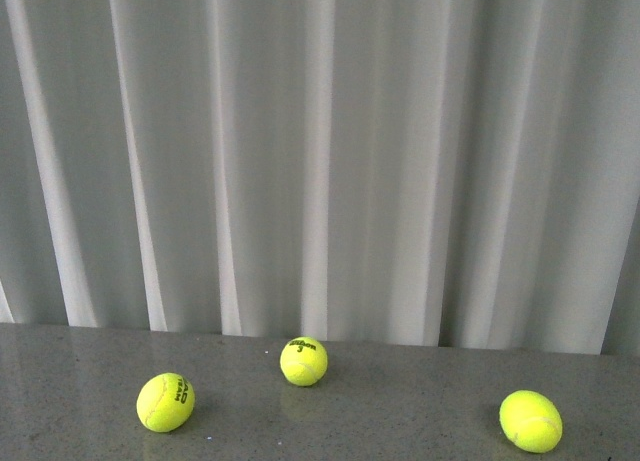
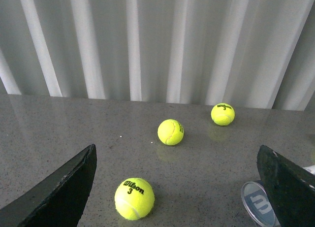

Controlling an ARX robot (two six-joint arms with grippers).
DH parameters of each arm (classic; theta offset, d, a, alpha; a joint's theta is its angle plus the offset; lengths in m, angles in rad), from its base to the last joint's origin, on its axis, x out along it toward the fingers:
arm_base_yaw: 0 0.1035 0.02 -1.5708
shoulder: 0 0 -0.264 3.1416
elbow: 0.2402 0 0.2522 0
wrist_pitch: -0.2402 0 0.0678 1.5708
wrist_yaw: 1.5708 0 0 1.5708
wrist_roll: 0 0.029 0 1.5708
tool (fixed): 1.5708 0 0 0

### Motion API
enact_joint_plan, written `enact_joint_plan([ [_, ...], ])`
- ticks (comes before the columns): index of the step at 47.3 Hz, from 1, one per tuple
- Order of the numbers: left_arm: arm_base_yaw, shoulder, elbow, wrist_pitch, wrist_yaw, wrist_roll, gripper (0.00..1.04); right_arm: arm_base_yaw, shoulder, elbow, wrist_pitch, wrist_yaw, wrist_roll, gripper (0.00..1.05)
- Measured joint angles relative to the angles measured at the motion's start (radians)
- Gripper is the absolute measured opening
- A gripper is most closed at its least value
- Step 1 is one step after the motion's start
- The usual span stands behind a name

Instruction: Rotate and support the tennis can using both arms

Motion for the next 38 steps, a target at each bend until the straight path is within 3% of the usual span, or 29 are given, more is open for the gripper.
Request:
enact_joint_plan([
  [38,0.000,0.000,0.000,0.000,0.000,0.000,0.98,0.000,-0.365,-0.002,-0.343,-0.001,0.000,0.03],
])
